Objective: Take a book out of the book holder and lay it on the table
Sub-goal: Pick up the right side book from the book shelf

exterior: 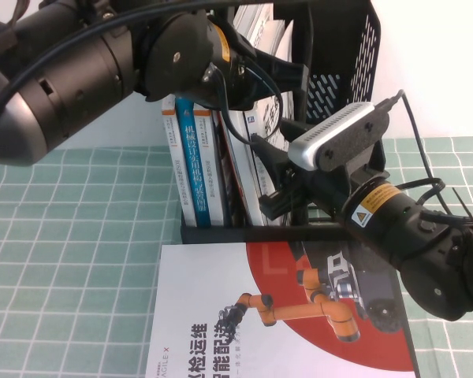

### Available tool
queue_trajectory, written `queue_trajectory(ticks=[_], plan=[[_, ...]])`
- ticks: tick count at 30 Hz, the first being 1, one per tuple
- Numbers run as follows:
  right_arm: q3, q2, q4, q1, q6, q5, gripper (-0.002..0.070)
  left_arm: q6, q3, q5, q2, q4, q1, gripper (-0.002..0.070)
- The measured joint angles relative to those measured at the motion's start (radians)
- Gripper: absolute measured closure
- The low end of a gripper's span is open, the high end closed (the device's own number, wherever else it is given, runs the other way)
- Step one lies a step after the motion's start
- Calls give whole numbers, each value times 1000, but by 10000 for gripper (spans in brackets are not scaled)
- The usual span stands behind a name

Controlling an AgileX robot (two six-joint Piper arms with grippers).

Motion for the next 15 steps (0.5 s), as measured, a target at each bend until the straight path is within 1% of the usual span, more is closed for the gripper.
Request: queue_trajectory(ticks=[9,15], plan=[[0,0,15,0,4,-26,330,-16,0,1,0,1,0,678],[0,2,57,22,-20,-24,330,-21,0,1,0,4,0,678]])
